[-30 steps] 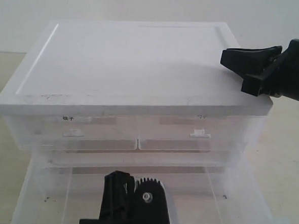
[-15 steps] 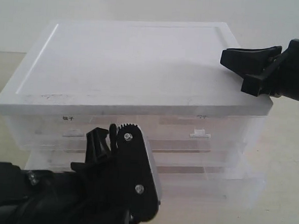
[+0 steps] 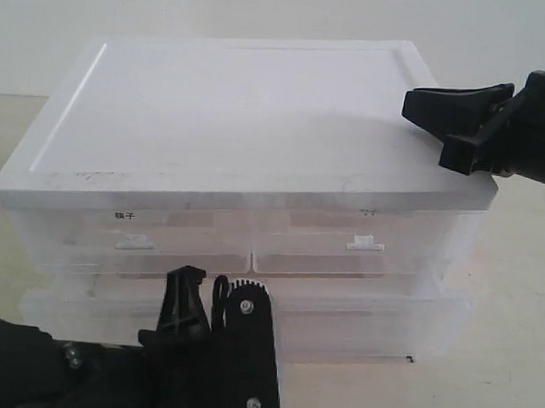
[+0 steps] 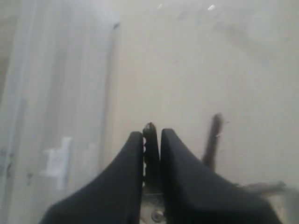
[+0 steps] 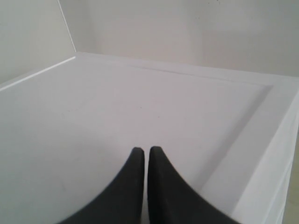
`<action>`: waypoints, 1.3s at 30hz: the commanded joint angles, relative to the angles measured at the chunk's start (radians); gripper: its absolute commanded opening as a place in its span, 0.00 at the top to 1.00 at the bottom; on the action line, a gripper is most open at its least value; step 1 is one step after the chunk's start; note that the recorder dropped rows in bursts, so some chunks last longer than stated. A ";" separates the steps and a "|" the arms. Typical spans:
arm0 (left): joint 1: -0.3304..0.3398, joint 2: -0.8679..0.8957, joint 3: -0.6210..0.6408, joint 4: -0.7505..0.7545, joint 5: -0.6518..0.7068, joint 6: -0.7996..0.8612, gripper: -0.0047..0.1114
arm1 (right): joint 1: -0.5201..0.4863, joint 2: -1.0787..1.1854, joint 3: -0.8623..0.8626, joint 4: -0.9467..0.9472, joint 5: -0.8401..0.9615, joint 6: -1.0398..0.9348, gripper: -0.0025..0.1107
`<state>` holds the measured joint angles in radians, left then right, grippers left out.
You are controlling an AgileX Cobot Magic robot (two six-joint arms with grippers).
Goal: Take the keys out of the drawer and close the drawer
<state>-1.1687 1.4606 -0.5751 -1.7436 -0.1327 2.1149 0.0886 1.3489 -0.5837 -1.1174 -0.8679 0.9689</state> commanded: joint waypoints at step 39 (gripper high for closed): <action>0.124 0.028 0.051 0.547 -0.304 -0.559 0.92 | 0.002 0.015 0.012 -0.063 0.053 -0.003 0.98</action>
<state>-1.0579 1.4879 -0.5217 -1.2720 -0.4194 1.6375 0.0886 1.3489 -0.5841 -1.1193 -0.8656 0.9708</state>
